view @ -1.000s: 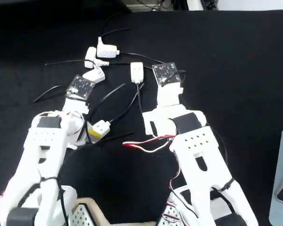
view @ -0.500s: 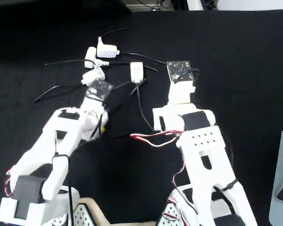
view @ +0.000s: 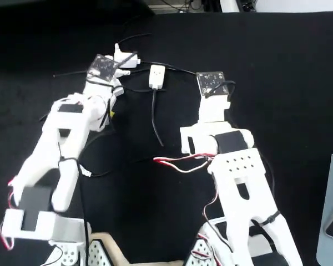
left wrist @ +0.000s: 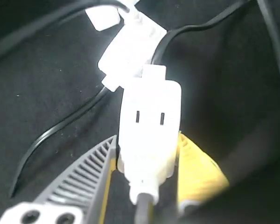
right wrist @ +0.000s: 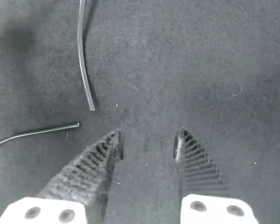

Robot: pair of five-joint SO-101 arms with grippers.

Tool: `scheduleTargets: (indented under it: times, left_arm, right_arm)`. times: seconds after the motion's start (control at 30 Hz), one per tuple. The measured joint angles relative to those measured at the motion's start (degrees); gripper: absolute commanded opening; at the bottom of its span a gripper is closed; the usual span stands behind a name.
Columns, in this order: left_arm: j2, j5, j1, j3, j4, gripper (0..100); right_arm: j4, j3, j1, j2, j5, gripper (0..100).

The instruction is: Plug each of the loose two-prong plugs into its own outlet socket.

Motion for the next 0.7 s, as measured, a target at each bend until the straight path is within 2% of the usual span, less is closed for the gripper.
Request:
scheduleTargets:
  times: [0.07, 0.2, 0.33, 0.53, 0.7]
  left_arm:
    - [3.1, 2.3, -1.1, -2.2, 0.0, 33]
    - [4.6, 6.3, -5.1, -5.5, 0.7, 33]
    - [4.4, 6.5, -7.1, -9.2, 7.4, 33]
    - [-2.2, 6.6, -6.2, -14.1, 20.4, 32]
    - [-8.5, 7.8, -0.7, -14.3, 27.0, 32]
  right_arm:
    - [0.0, 0.0, 0.1, 0.0, 0.0, 17.8]
    - [0.0, 0.0, 0.2, 0.0, 0.0, 17.8]
    - [0.0, 0.0, 2.4, 0.0, 0.0, 17.8]
    - [-1.5, 0.0, 7.4, 0.0, 0.0, 17.8]
    - [-1.7, 0.0, 8.6, 0.0, 0.0, 17.8]
